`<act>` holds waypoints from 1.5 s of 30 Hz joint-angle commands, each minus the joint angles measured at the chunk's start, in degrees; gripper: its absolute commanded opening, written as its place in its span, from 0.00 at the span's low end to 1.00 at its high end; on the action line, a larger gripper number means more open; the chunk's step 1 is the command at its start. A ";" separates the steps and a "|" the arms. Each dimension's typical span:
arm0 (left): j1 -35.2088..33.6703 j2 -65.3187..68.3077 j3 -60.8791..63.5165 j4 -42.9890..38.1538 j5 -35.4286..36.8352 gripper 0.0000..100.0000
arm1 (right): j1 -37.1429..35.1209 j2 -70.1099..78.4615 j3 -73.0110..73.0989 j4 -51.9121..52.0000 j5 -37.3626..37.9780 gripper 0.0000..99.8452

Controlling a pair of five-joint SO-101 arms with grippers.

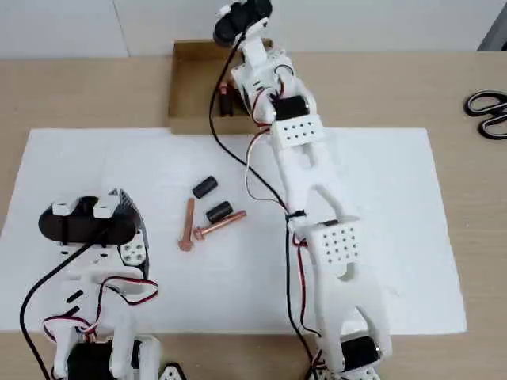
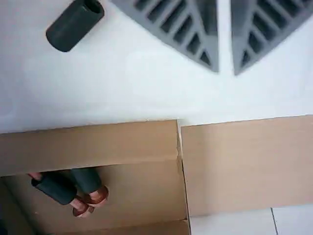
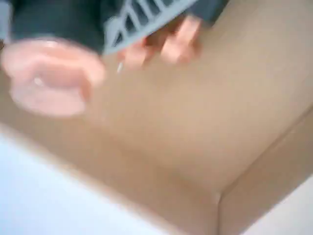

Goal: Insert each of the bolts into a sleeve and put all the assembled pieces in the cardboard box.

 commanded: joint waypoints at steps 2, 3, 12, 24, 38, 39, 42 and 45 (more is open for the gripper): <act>0.09 -0.62 -2.33 0.26 0.00 0.01 | -0.04 6.73 -11.96 -4.35 0.53 0.00; 0.09 -0.62 -2.33 0.26 0.00 0.01 | -0.04 8.40 -13.19 -4.26 0.53 0.00; 0.09 -0.62 -2.33 0.26 0.00 0.01 | 0.31 15.78 -16.09 -4.26 0.62 0.01; 0.09 -0.62 -2.33 0.26 0.00 0.01 | 3.65 18.33 -16.44 1.19 0.62 0.16; 0.09 -0.62 -2.33 0.26 0.00 0.01 | 1.27 15.96 -30.68 13.14 0.62 0.16; 0.09 -0.62 -2.33 0.26 0.00 0.01 | 0.75 14.81 -31.47 16.92 0.53 0.16; 0.09 -0.62 -2.33 0.26 0.00 0.01 | -0.92 10.68 -31.21 28.70 0.53 0.16; 0.09 -0.62 -2.33 0.26 0.00 0.01 | -2.86 5.85 -31.12 38.99 0.53 0.16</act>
